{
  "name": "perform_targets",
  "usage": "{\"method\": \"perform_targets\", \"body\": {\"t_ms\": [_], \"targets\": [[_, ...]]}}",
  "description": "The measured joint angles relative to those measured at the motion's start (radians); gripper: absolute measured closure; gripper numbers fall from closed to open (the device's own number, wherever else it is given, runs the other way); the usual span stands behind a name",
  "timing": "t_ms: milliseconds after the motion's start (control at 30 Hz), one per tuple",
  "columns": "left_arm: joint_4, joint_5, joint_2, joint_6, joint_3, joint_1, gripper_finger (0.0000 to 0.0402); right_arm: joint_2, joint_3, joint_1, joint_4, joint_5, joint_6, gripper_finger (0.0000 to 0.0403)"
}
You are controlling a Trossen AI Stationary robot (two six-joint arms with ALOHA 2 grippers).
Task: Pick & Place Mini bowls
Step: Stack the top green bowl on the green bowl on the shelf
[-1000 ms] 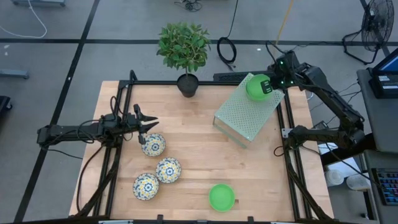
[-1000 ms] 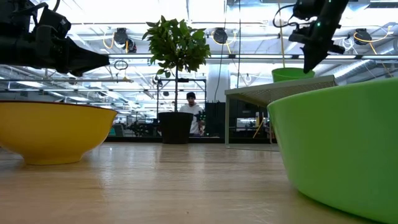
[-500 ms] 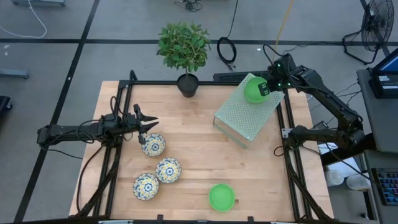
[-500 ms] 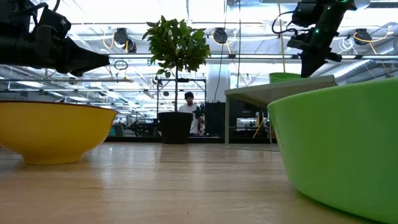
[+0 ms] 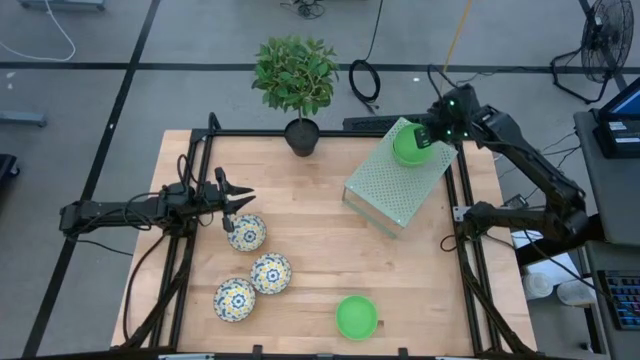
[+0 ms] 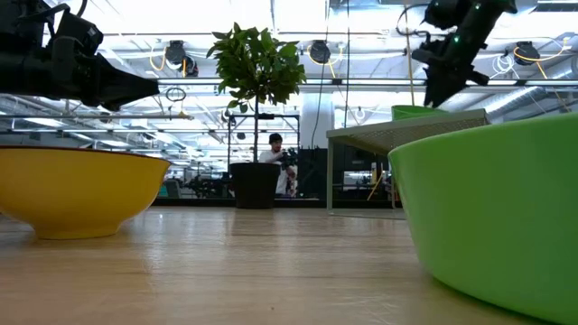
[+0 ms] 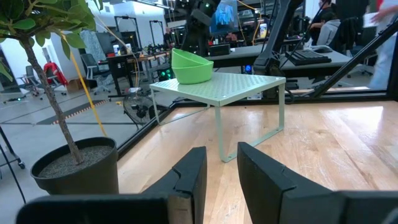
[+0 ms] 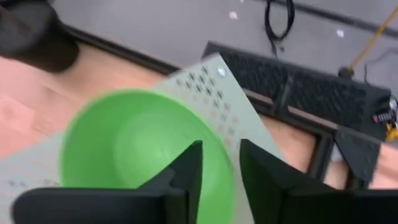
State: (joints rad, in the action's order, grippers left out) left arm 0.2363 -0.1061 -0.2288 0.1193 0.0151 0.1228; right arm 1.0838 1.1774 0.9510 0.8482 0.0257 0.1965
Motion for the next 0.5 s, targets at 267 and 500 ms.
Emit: {"method": "perform_targets", "body": {"t_ms": [267,500], "targets": [[0.000,0.000,0.000,0.000,0.000,0.000,0.0309,-0.061,0.000,-0.091,-0.171,-0.003,-0.035,0.0259],[0.000,0.000,0.000,0.000,0.000,0.000,0.0309,-0.037,0.000,-0.201,-0.265,0.012,-0.062,0.0320]]}}
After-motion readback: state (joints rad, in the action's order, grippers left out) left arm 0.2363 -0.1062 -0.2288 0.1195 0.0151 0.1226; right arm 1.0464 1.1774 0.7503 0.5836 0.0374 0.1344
